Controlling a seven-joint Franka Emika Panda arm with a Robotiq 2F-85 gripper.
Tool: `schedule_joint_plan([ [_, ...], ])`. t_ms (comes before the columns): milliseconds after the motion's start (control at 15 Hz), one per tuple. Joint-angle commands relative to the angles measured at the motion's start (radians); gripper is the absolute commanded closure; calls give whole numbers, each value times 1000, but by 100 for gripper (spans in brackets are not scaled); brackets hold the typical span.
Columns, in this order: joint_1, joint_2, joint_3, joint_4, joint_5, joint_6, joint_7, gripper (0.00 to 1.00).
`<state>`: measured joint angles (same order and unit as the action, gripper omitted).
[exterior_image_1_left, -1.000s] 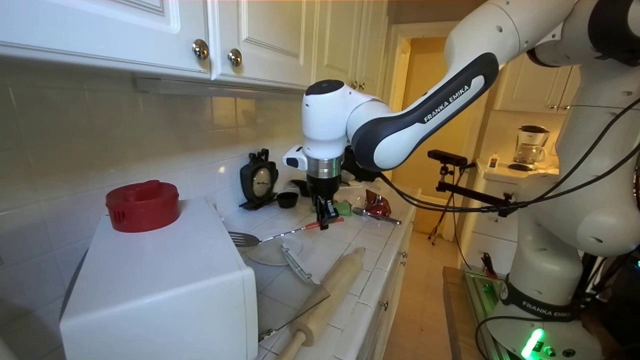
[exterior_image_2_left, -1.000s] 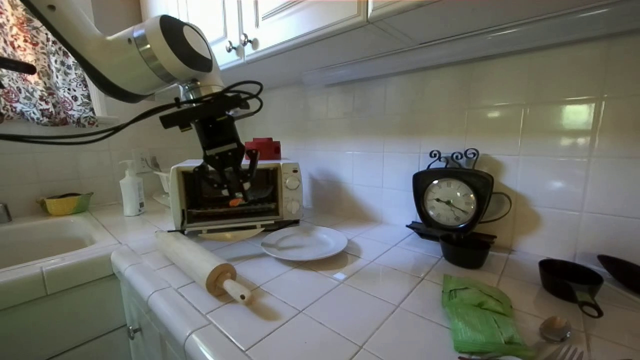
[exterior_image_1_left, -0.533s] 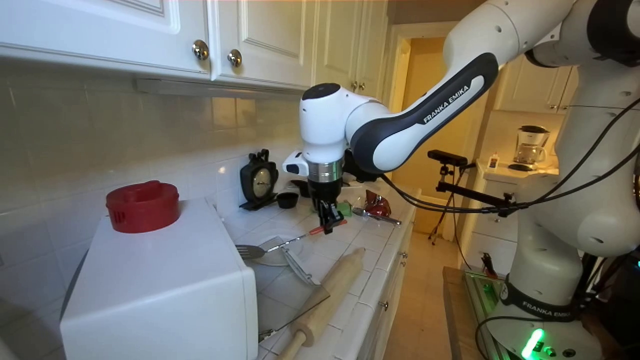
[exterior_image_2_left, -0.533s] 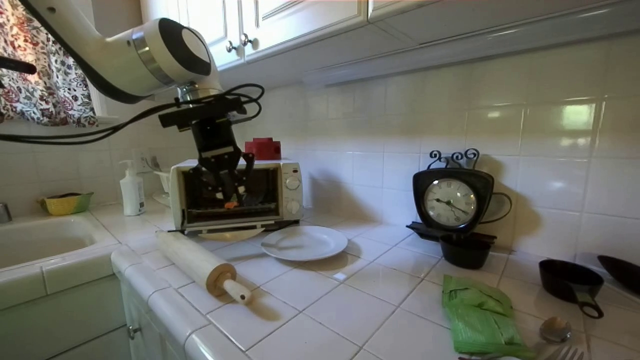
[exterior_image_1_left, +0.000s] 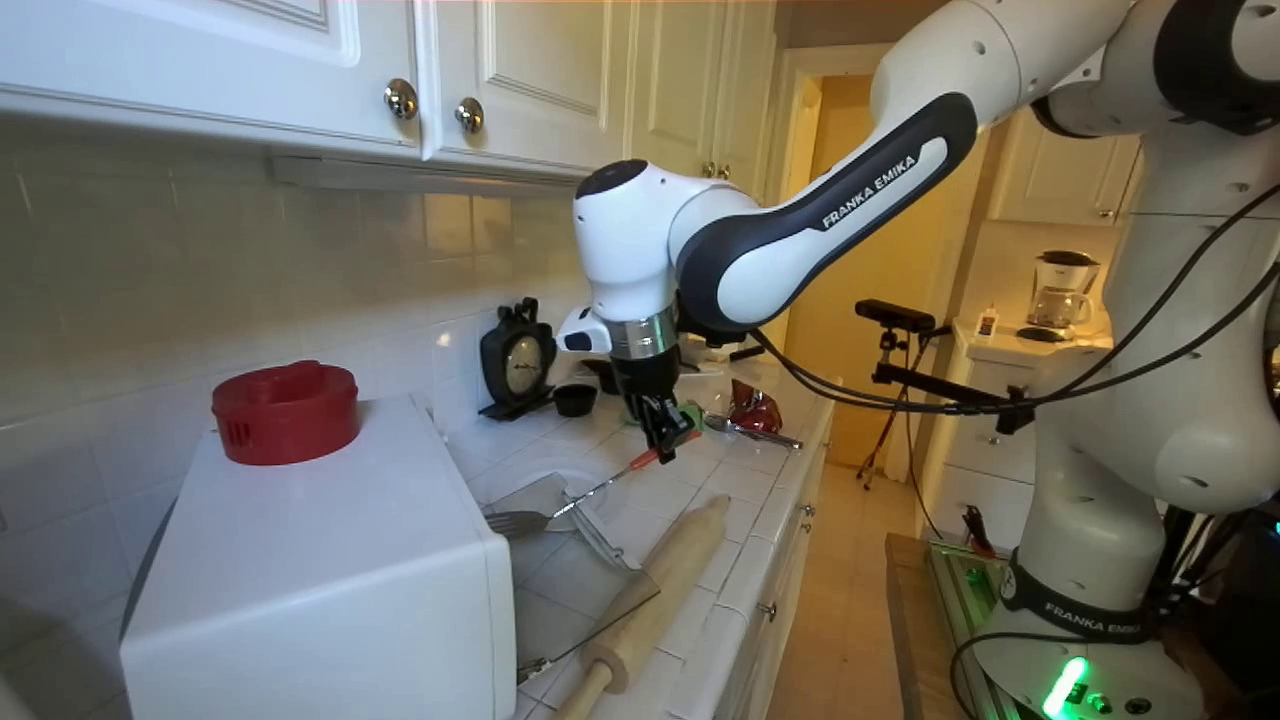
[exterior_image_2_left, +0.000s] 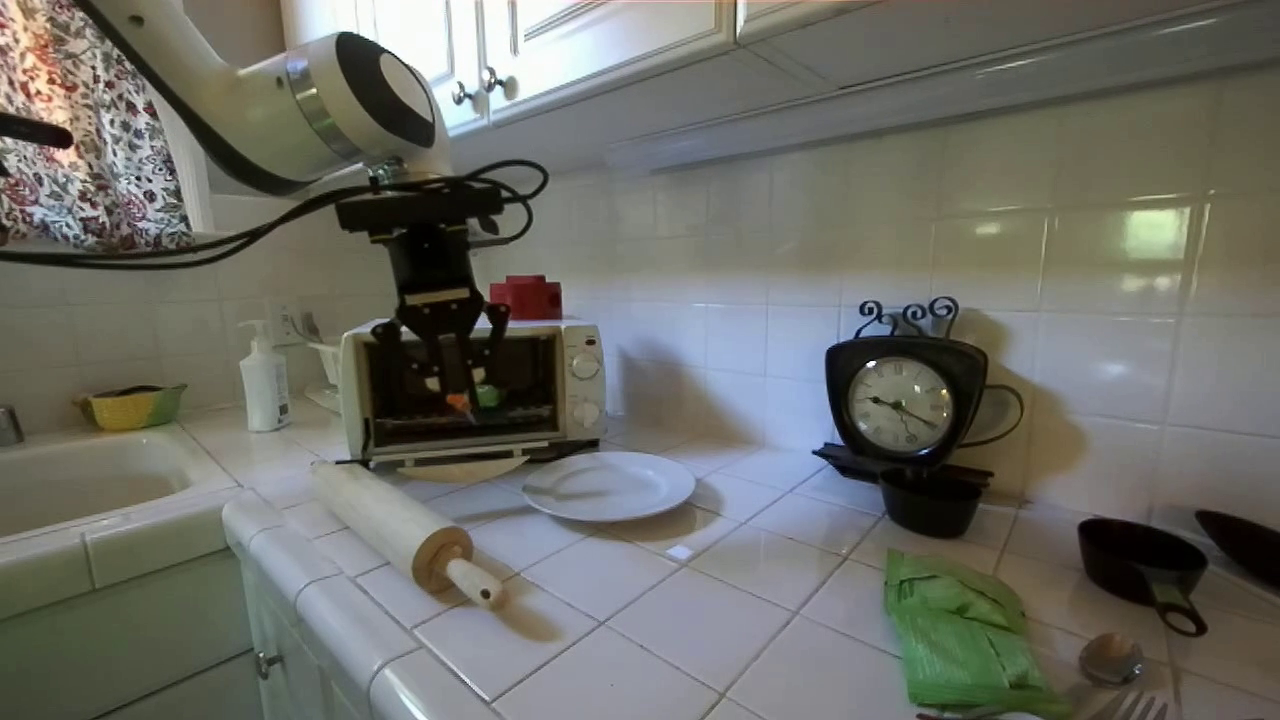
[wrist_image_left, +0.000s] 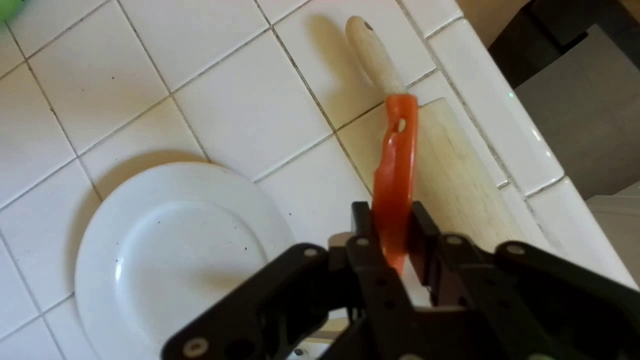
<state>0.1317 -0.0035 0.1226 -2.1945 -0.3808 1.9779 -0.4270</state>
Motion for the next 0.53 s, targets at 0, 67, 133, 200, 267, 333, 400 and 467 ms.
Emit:
schedule_joint_plan([
  [0, 9, 73, 13, 116, 5, -121, -33, 95],
  [67, 10, 90, 17, 136, 0, -137, -32, 95],
  [133, 12, 104, 20, 156, -1, -152, -36, 95],
  [200, 13, 122, 23, 175, -4, -166, -34, 95],
  [267, 14, 138, 27, 193, -3, -177, -36, 95],
  [333, 14, 152, 29, 207, -2, -186, -40, 95],
  [400, 15, 167, 31, 221, -3, -194, -40, 95],
  [467, 16, 179, 32, 235, -3, -201, -41, 95],
])
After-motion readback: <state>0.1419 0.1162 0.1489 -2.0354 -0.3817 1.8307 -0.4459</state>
